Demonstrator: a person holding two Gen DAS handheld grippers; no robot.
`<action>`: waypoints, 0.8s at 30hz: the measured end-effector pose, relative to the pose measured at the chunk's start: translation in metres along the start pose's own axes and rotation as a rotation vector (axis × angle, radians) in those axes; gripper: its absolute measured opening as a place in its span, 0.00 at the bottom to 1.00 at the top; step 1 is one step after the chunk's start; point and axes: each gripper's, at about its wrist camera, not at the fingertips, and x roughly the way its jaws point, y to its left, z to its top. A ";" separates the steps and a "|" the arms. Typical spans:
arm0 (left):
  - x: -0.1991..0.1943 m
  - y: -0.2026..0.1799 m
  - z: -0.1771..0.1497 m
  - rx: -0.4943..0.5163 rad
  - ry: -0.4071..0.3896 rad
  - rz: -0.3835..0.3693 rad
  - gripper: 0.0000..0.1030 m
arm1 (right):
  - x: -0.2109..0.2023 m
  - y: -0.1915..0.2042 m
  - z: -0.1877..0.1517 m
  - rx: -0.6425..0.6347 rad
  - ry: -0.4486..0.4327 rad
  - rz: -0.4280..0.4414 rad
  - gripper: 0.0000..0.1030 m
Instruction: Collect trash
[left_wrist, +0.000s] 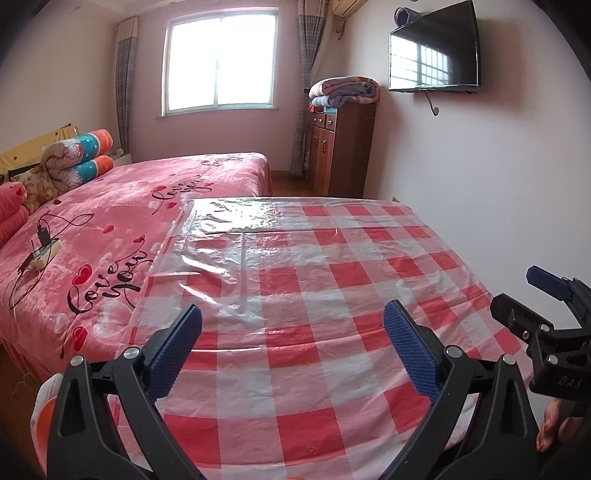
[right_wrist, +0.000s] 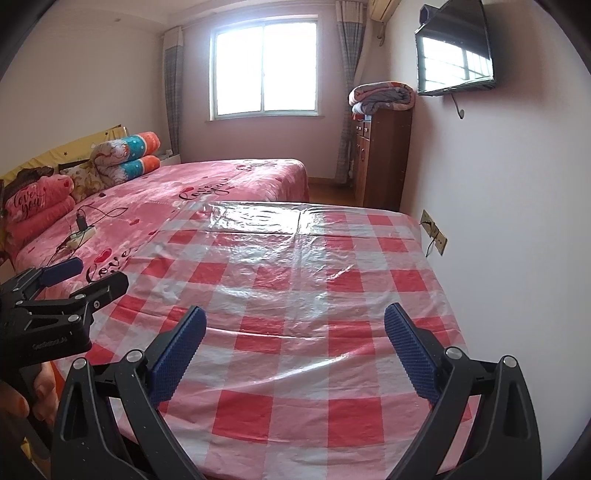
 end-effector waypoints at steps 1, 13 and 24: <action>0.001 0.001 0.000 -0.003 0.001 -0.003 0.96 | 0.001 0.002 0.000 -0.004 0.002 0.001 0.93; 0.027 0.000 -0.004 -0.019 0.023 -0.026 0.96 | 0.024 -0.002 -0.005 0.030 0.058 0.024 0.93; 0.104 -0.002 -0.023 -0.047 0.204 0.042 0.96 | 0.088 -0.029 -0.015 0.123 0.195 0.022 0.93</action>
